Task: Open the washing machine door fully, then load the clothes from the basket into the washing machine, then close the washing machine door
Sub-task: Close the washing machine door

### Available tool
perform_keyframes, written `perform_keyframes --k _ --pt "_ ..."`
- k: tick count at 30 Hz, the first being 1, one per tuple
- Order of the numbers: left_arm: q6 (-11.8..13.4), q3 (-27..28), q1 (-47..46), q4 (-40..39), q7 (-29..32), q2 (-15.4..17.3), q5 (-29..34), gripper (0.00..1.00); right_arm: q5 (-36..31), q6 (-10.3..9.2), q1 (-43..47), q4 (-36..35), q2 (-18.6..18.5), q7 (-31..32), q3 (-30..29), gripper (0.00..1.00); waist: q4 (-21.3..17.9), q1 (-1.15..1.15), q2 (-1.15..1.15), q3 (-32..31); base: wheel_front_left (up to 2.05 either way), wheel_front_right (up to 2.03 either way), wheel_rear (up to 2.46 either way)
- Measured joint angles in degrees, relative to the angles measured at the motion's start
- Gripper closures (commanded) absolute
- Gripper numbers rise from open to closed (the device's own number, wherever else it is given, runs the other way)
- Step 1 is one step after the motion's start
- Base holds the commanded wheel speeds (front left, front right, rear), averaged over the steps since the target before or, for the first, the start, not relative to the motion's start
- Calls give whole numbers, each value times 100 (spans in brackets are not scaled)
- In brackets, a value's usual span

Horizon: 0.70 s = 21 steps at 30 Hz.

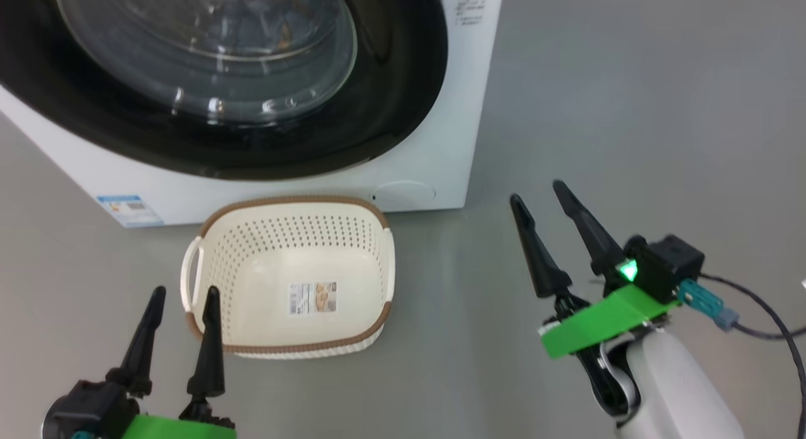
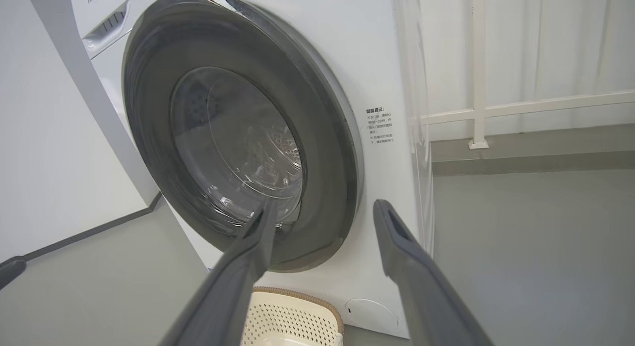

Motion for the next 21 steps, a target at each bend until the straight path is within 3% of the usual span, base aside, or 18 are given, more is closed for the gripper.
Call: perform_keyframes --k 21 --pt "43 646 938 -320 0 -116 370 0 -423 -1 1617 -587 77 5 -740 0 -368 0 0 -810 0 0 0"
